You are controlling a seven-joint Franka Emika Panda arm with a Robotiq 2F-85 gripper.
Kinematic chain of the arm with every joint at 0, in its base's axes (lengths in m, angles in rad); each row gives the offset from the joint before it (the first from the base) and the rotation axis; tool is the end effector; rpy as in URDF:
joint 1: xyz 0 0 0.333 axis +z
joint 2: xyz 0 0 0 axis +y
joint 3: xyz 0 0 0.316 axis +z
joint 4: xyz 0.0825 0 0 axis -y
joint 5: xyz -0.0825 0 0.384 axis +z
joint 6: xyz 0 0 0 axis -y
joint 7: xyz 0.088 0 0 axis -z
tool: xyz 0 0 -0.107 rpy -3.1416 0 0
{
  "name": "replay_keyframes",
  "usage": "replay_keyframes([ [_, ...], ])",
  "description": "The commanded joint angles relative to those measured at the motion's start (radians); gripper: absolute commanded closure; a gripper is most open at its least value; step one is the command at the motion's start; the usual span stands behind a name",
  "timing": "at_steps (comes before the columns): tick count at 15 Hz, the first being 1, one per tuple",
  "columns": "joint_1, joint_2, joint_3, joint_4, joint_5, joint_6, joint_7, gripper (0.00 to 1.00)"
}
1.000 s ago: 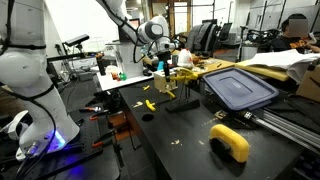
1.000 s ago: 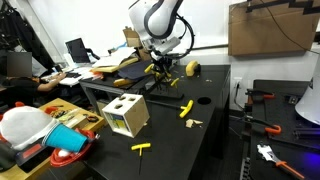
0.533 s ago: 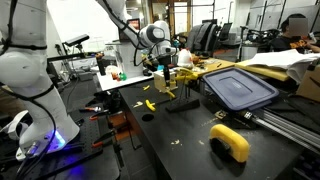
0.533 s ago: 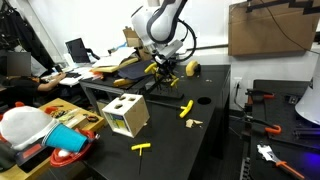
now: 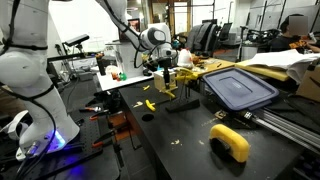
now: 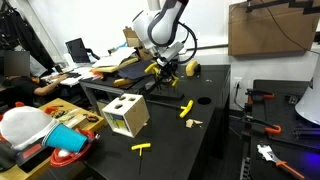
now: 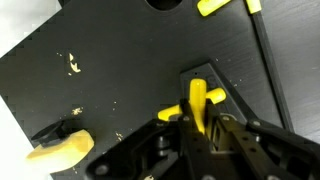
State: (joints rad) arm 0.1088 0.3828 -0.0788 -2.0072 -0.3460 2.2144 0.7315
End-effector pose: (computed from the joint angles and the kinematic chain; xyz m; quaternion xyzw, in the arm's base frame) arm 0.5866 0.0074 0.2527 0.9594 -0.2271 -0.0278 0.1650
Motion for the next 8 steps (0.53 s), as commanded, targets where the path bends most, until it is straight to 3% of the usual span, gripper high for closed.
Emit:
replay_keyframes([
  [1, 0.01, 0.013, -0.014, 0.033, -0.001, -0.031, -0.001, 0.96],
  [8, 0.008, 0.041, -0.017, 0.099, 0.027, -0.069, 0.005, 0.96],
])
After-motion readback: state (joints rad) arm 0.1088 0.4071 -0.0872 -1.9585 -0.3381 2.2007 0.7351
